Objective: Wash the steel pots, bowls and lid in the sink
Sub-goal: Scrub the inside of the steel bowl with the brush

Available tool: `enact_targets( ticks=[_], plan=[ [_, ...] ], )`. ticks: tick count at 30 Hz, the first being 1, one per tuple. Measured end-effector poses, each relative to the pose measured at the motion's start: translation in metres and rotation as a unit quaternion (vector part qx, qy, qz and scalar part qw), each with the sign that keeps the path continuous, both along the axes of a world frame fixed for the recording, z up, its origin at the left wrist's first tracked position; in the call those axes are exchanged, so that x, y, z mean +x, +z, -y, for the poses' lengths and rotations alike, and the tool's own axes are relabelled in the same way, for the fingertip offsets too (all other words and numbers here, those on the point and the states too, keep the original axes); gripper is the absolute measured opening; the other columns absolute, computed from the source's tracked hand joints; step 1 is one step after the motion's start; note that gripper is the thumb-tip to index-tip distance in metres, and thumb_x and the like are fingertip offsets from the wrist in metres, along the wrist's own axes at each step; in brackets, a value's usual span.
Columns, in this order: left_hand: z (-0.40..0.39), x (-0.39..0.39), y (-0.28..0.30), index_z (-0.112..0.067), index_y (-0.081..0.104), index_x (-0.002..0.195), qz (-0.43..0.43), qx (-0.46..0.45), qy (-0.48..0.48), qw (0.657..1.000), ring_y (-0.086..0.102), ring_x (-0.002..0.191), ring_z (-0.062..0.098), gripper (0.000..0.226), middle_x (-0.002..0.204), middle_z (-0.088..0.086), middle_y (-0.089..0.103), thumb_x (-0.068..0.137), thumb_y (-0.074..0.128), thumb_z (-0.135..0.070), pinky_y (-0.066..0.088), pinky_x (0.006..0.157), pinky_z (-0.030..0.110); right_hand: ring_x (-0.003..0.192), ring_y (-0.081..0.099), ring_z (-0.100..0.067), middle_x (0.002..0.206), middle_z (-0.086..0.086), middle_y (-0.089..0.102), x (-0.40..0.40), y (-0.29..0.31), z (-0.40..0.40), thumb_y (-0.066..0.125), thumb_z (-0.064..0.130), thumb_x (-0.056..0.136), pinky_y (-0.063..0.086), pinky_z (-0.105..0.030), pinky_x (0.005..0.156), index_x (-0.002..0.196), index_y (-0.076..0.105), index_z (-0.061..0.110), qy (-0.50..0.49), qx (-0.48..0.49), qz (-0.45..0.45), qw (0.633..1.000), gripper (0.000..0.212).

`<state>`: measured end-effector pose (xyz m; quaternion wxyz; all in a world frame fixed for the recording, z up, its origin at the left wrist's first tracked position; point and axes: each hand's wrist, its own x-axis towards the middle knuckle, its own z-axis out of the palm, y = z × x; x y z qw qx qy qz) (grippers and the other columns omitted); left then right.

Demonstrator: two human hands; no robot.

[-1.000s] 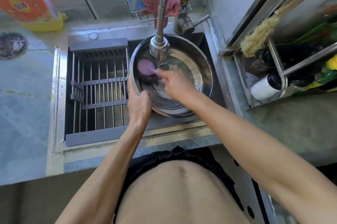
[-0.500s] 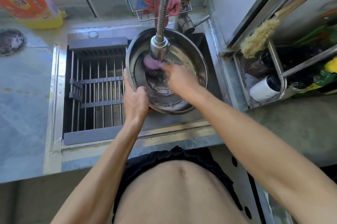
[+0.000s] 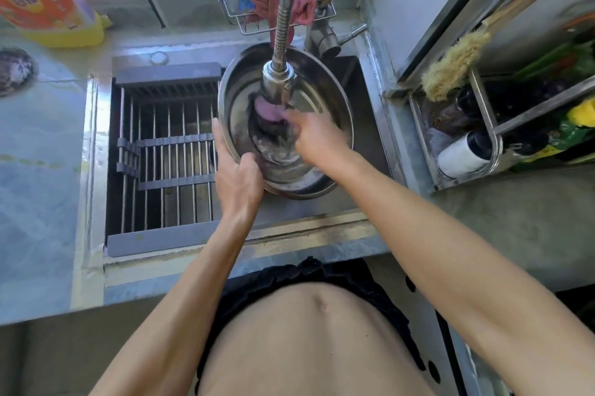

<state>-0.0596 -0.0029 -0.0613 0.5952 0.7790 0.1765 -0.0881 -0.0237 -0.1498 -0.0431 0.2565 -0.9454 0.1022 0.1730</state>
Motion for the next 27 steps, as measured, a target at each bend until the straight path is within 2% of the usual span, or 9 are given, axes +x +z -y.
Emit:
enact_targets(
  ticks=[3,6,9,12,15,20,22,24,27],
  plan=[
    [-0.013,0.010,0.001,-0.040,0.013,0.163,0.010,0.003,0.025,1.000,0.060,0.096,-0.005,0.083,0.136,-0.025,0.051,0.094,0.046,-0.009,0.050,0.094,0.028,0.110,0.060,-0.037,0.126,-0.014,0.059,0.006,-0.001,0.016,0.042,0.004,0.093,0.045,-0.038,0.079,0.141,0.050,0.023,-0.018,-0.120,-0.048,0.991,0.052],
    [-0.021,0.016,0.003,-0.045,0.013,0.161,0.006,0.028,0.013,1.000,0.062,0.110,0.010,0.081,0.150,-0.011,0.050,0.092,0.045,-0.017,0.052,0.101,0.043,0.102,0.061,-0.034,0.125,-0.013,0.059,0.005,0.014,0.008,0.050,0.008,0.093,0.048,-0.033,0.079,0.134,0.054,0.007,0.062,-0.156,-0.179,0.969,0.041],
    [-0.016,0.017,0.000,-0.041,0.016,0.162,-0.023,0.031,-0.011,0.999,0.060,0.104,0.014,0.082,0.150,-0.003,0.053,0.091,0.044,-0.012,0.047,0.101,0.036,0.098,0.062,-0.027,0.117,-0.007,0.066,0.002,0.019,-0.009,0.048,0.010,0.096,0.052,-0.033,0.084,0.127,0.064,0.016,0.145,-0.039,-0.146,0.978,0.034],
    [-0.006,0.008,-0.002,-0.038,0.024,0.160,-0.025,0.033,-0.038,0.998,0.064,0.086,0.007,0.084,0.108,-0.007,0.069,0.085,0.047,-0.008,0.055,0.088,0.042,0.096,0.061,-0.024,0.108,-0.001,0.064,0.007,0.012,-0.017,0.047,0.012,0.098,0.048,-0.032,0.077,0.131,0.061,0.027,0.059,0.082,-0.020,0.995,0.039],
    [-0.004,0.001,0.005,-0.037,0.014,0.163,-0.019,0.027,-0.034,0.999,0.054,0.068,-0.014,0.084,0.092,-0.034,0.047,0.092,0.044,-0.004,0.047,0.073,0.022,0.100,0.061,-0.034,0.111,-0.013,0.065,0.016,0.003,-0.002,0.036,0.014,0.100,0.043,-0.037,0.075,0.135,0.055,0.027,-0.005,-0.029,0.072,0.997,0.042],
    [-0.016,0.016,0.006,-0.040,0.013,0.163,0.017,0.034,0.016,0.999,0.061,0.090,0.012,0.083,0.105,-0.031,0.054,0.093,0.045,-0.008,0.053,0.091,0.039,0.111,0.061,-0.035,0.126,-0.016,0.061,0.008,0.002,0.018,0.046,0.007,0.093,0.046,-0.035,0.081,0.134,0.055,0.011,-0.004,-0.158,-0.098,0.983,0.042],
    [-0.018,0.019,0.004,-0.036,0.012,0.164,0.029,0.039,0.026,0.998,0.055,0.095,0.005,0.083,0.133,-0.022,0.053,0.093,0.044,-0.007,0.047,0.089,0.021,0.094,0.064,-0.031,0.119,-0.015,0.064,-0.004,0.002,0.010,0.051,0.009,0.092,0.049,-0.025,0.073,0.128,0.060,0.009,0.059,-0.124,-0.154,0.978,0.037],
    [-0.014,0.019,0.004,-0.031,0.013,0.164,0.037,0.037,0.022,0.998,0.047,0.086,-0.015,0.082,0.151,-0.016,0.046,0.094,0.043,-0.003,0.033,0.074,-0.003,0.067,0.057,-0.023,0.100,-0.011,0.065,-0.017,0.004,-0.001,0.049,0.011,0.095,0.044,-0.015,0.051,0.121,0.067,0.010,0.127,-0.067,-0.167,0.975,0.031],
    [-0.014,0.017,0.001,-0.029,0.014,0.165,0.035,0.032,0.003,0.999,0.048,0.071,-0.030,0.080,0.126,-0.026,0.049,0.095,0.042,0.000,0.033,0.067,-0.006,0.092,0.063,-0.028,0.112,-0.011,0.067,-0.025,-0.003,-0.010,0.046,0.010,0.097,0.050,-0.024,0.071,0.123,0.067,0.014,0.161,-0.047,-0.169,0.971,0.034]
  ],
)
